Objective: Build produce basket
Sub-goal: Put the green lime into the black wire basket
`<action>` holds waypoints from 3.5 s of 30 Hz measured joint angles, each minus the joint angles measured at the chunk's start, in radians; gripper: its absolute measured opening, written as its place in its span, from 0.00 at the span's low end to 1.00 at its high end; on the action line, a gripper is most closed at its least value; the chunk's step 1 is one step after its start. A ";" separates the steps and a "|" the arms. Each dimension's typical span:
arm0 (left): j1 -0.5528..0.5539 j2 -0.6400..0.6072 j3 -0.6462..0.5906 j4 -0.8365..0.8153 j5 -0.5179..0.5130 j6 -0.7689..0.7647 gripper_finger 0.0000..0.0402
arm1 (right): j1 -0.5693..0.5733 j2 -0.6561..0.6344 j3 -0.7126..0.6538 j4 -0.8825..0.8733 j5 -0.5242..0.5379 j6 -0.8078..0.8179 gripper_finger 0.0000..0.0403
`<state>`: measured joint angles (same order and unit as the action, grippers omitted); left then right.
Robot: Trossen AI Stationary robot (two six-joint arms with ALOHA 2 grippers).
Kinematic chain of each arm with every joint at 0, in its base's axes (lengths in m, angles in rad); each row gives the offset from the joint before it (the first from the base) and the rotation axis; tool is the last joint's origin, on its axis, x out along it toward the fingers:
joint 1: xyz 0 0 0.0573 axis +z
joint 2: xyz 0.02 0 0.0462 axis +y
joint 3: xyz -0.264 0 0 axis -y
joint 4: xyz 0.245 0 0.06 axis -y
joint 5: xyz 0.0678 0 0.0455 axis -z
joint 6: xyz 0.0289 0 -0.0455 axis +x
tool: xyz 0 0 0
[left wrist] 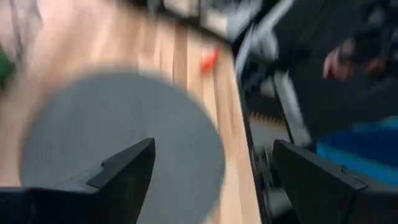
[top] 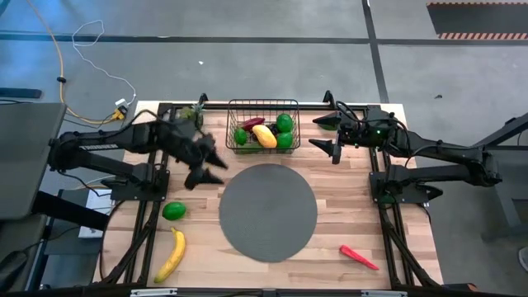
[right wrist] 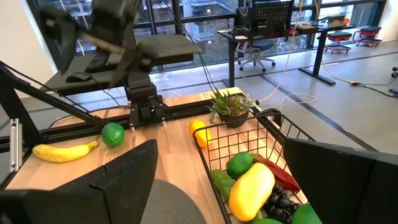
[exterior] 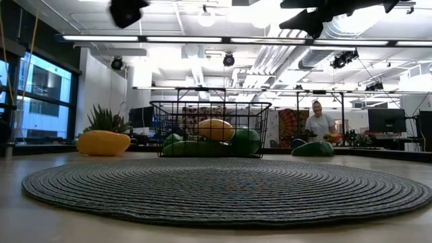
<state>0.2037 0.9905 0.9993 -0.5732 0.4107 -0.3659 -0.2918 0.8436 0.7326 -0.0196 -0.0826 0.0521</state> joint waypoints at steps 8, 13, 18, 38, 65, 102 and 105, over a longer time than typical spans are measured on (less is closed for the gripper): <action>-0.218 0.000 -0.036 -0.385 -0.249 -0.136 0.79 | 0.000 0.000 0.000 -0.005 0.000 0.000 0.82; -0.349 -0.010 -0.130 -0.409 -0.333 -0.268 0.79 | 0.000 0.000 0.000 -0.007 0.000 0.000 0.82; -0.472 -0.009 -0.255 -0.413 -0.326 -0.321 0.79 | 0.000 0.000 0.000 -0.008 0.000 0.000 0.82; -0.671 -0.004 -0.383 -0.481 -0.353 -0.517 0.79 | 0.000 0.000 0.000 -0.053 0.012 0.000 0.82; -0.690 0.283 -0.380 -0.450 -0.371 -0.507 0.79 | 0.000 0.000 0.000 -0.062 0.011 0.000 0.82; -0.688 0.258 -0.284 -0.444 -0.529 -0.438 0.69 | 0.000 0.000 0.000 -0.067 0.030 0.045 0.82; -0.666 0.203 -0.205 -0.442 -0.630 -0.377 0.69 | 0.000 0.000 0.000 -0.067 0.030 0.054 0.82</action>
<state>-0.4623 1.1930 0.7939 -1.0150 -0.2197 -0.7427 -0.2919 0.8436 0.7322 -0.0864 -0.0525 0.1059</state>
